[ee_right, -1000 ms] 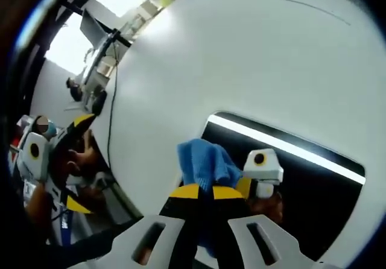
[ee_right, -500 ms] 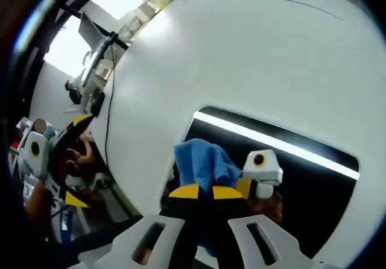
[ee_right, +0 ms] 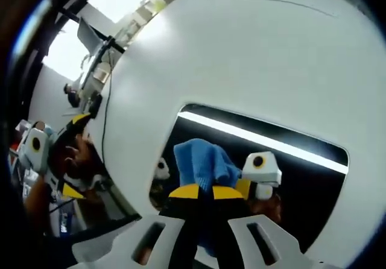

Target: Wipe the mirror surface with the cleaning cloth until all visible marks leave the cleaned area.

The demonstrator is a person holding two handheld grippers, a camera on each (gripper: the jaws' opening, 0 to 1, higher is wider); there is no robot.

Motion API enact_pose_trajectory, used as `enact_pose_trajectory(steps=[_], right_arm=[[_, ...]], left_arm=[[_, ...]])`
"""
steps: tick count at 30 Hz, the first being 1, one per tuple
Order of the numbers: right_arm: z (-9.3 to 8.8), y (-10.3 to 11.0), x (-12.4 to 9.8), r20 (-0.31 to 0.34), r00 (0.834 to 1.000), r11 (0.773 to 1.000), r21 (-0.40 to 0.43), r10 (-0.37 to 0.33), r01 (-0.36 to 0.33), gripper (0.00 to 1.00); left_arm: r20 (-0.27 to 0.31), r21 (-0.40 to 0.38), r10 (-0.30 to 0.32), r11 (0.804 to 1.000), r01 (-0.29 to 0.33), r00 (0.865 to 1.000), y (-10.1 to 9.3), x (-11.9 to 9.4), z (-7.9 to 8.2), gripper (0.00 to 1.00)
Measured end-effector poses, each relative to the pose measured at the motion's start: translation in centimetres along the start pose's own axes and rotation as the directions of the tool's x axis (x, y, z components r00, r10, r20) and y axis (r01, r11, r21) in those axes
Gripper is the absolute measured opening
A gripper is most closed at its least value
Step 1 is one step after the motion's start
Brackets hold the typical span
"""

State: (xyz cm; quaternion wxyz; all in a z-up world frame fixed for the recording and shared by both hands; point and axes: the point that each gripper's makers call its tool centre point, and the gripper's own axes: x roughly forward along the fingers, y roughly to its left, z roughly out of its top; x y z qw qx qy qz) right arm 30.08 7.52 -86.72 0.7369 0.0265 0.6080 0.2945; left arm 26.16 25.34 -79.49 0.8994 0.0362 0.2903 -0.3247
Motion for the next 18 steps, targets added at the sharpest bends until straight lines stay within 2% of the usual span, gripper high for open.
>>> enact_pose_trajectory(steps=[18], right_arm=[[-0.8, -3.4, -1.7, 0.013, 1.000, 0.999, 0.028, -0.026, 0.026, 0.00]], left_arm=[[0.001, 0.004, -0.005, 1.000, 0.005, 1.000, -0.2, 0.2, 0.3, 0.99]])
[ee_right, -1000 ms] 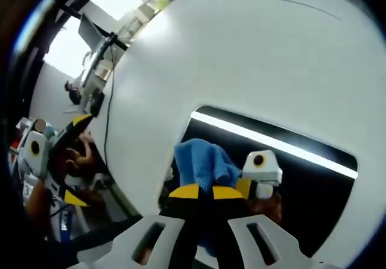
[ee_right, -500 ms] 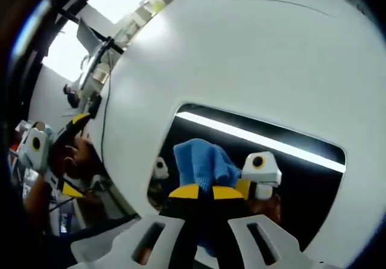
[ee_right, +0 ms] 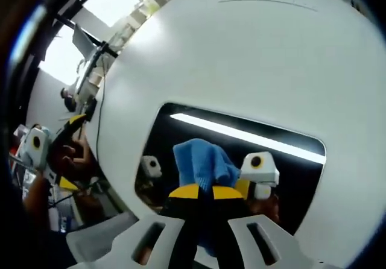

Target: Wipe the mirror surface with the cleaning cloth until all visible marks leave the cleaned area.

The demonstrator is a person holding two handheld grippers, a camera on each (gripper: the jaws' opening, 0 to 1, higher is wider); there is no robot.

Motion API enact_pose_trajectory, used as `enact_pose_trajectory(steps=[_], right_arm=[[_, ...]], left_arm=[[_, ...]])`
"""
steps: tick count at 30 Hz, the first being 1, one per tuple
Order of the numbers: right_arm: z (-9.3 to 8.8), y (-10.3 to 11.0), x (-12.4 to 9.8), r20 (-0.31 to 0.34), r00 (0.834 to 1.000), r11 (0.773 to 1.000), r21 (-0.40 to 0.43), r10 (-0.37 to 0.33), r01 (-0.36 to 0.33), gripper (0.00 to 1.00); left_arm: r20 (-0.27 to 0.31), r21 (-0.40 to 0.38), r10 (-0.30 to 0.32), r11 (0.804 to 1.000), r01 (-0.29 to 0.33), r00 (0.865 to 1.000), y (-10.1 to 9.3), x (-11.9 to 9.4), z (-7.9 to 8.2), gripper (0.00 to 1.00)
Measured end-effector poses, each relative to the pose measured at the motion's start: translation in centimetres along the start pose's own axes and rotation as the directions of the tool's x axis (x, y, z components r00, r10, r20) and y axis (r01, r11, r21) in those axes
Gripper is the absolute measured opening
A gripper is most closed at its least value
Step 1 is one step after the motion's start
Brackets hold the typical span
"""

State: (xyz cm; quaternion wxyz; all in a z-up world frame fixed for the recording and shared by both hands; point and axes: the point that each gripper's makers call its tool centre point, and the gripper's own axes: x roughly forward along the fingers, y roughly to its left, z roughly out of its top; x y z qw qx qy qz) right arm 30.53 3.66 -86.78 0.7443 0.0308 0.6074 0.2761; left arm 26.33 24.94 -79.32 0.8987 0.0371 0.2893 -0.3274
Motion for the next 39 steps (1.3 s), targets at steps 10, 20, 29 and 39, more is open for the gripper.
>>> enact_pose_trajectory(steps=[10, 20, 29, 39], right_arm=[[-0.6, -2.0, -0.9, 0.004, 1.000, 1.000, 0.008, -0.022, 0.021, 0.00], [-1.2, -3.9, -1.9, 0.006, 0.999, 0.999, 0.019, -0.038, 0.038, 0.00], [-1.7, -5.3, -2.7, 0.008, 0.999, 0.998, 0.028, -0.052, 0.051, 0.00], [-2.2, -7.1, -3.6, 0.010, 0.998, 0.997, 0.041, -0.070, 0.069, 0.00]], left_arm=[[-0.004, 0.006, 0.000, 1.000, 0.000, 1.000, -0.3, -0.2, -0.1, 0.99], [0.000, 0.011, 0.002, 1.000, -0.002, 1.000, -0.5, -0.4, 0.0, 0.99], [0.001, 0.016, 0.004, 1.000, -0.004, 1.000, -0.7, -0.6, 0.1, 0.99], [-0.001, 0.017, 0.008, 1.000, -0.008, 1.000, -0.6, -0.6, 0.0, 0.99]])
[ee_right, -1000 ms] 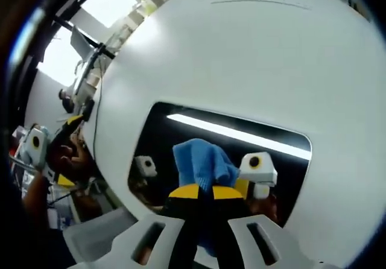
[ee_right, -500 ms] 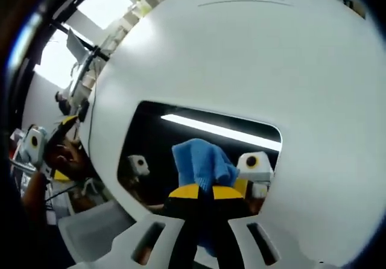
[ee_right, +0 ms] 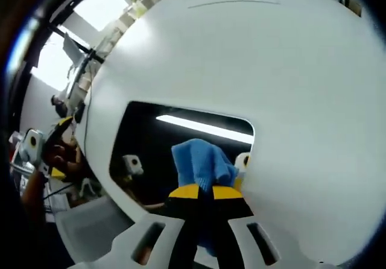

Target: Wipe the mirror surface with the cleaning cloth until all visible marks leave the cleaned area.

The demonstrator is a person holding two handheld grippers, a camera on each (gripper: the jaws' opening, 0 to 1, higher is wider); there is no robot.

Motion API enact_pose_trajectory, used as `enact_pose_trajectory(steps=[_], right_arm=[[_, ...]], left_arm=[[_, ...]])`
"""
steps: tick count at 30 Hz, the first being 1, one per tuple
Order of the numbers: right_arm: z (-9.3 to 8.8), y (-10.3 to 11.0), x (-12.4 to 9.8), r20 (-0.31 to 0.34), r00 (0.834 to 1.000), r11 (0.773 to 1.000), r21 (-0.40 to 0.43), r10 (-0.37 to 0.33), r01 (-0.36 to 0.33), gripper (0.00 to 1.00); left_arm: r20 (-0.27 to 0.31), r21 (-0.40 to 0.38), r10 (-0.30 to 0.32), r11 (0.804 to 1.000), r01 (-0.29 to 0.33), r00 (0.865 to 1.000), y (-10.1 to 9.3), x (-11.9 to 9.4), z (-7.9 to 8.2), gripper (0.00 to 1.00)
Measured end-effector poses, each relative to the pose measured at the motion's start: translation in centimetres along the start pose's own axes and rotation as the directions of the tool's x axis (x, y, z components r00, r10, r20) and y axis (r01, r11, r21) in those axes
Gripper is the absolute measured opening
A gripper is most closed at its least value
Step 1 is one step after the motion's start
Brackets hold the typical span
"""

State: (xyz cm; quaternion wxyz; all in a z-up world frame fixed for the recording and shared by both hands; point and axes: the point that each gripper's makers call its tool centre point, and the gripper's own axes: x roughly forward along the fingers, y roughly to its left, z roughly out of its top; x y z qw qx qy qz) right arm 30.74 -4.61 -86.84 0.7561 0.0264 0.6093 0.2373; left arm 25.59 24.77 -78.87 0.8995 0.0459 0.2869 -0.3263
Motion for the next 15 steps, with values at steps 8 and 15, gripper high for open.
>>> enact_pose_trajectory(steps=[8, 15], right_arm=[[-0.1, -0.7, -0.3, 0.008, 1.000, 1.000, 0.024, -0.001, 0.001, 0.00], [-0.1, -1.3, -0.5, 0.008, 1.000, 0.999, 0.036, -0.012, 0.011, 0.00]], left_arm=[[-0.001, 0.001, -0.004, 1.000, 0.004, 1.000, -0.2, 0.3, 0.1, 0.99], [0.001, 0.001, -0.004, 1.000, 0.004, 1.000, -0.2, 0.3, 0.2, 0.99]])
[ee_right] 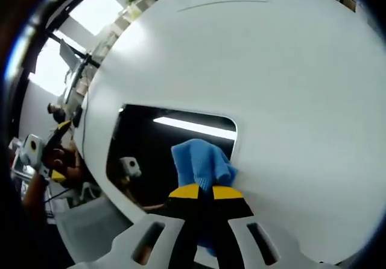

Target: Wipe the mirror surface with the cleaning cloth until all visible marks leave the cleaned area.

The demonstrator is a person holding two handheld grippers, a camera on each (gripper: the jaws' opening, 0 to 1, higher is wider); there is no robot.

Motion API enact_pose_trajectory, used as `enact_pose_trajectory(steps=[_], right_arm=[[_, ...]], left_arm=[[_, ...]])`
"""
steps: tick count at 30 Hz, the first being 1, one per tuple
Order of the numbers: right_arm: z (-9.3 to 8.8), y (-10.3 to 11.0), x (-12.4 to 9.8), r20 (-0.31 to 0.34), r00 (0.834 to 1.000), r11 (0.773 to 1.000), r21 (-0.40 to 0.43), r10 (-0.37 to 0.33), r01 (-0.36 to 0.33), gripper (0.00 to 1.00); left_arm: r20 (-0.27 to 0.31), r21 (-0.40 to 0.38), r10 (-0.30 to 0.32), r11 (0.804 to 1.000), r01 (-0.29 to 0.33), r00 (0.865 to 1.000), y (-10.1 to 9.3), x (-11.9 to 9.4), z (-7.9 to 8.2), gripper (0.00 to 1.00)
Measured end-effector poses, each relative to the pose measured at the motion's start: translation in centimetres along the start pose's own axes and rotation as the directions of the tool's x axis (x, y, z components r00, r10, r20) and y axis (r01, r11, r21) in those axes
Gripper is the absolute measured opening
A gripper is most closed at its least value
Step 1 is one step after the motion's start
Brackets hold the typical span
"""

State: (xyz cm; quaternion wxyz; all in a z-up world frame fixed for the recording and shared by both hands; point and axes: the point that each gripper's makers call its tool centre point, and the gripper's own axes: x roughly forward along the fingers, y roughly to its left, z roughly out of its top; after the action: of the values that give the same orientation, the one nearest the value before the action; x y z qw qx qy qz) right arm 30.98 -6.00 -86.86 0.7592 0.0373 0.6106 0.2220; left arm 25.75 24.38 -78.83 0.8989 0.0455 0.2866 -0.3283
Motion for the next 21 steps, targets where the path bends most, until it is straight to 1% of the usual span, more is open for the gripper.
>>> enact_pose_trajectory(steps=[8, 19, 21], right_arm=[[-0.15, -0.71, -0.24, 0.004, 1.000, 1.000, 0.030, -0.008, 0.008, 0.00], [-0.22, -0.70, -0.24, 0.007, 1.000, 0.999, 0.048, -0.007, 0.007, 0.00], [-0.20, -0.73, -0.17, 0.010, 1.000, 0.999, 0.044, -0.016, 0.016, 0.00]], left_arm=[[-0.002, -0.004, 0.000, 1.000, 0.000, 1.000, -0.02, 0.11, -0.17, 0.99], [0.003, -0.005, -0.007, 1.000, 0.007, 1.000, -0.18, 0.65, 0.03, 0.99], [0.003, -0.006, -0.007, 1.000, 0.007, 1.000, -0.17, 0.70, 0.03, 0.99]])
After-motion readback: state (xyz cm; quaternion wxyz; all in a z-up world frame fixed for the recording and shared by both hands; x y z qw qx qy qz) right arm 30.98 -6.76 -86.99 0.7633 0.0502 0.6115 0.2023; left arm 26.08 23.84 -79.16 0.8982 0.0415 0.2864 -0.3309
